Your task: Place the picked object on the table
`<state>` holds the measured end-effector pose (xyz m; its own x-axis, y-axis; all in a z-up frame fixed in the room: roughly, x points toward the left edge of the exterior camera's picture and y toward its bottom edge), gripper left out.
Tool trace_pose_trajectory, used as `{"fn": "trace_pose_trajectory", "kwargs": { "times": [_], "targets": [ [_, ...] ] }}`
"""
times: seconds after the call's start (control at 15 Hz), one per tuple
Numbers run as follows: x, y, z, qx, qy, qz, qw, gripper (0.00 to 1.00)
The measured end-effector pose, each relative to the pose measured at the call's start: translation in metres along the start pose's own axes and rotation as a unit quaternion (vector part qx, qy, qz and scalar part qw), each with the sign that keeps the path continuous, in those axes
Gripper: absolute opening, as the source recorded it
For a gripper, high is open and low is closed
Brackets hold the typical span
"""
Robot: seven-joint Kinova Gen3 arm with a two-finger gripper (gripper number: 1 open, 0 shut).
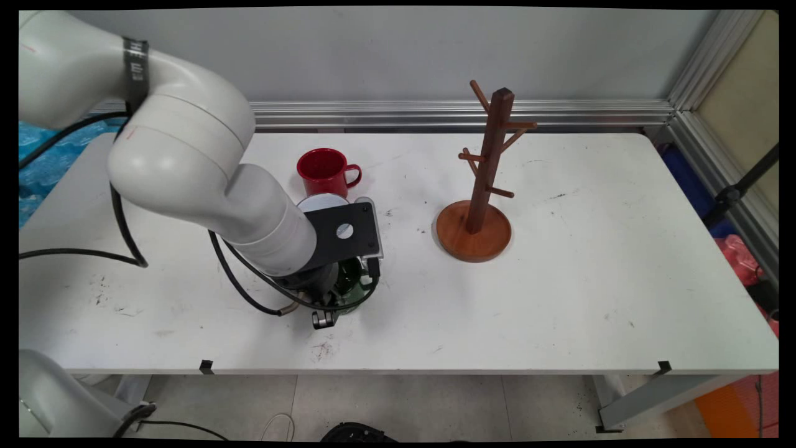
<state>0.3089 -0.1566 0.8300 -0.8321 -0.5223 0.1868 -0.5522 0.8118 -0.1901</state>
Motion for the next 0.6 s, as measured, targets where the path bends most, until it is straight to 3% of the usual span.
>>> {"fn": "trace_pose_trajectory", "kwargs": {
  "times": [0.27, 0.33, 0.6],
  "targets": [
    [-0.0010, 0.0004, 0.0028, 0.004, -0.003, 0.006, 1.0000, 0.00],
    [-0.0012, 0.0005, 0.0033, 0.004, -0.003, 0.007, 1.0000, 1.00],
    [-0.0012, 0.0020, 0.0048, 0.001, 0.000, 0.007, 1.0000, 1.00]
  ]
}}
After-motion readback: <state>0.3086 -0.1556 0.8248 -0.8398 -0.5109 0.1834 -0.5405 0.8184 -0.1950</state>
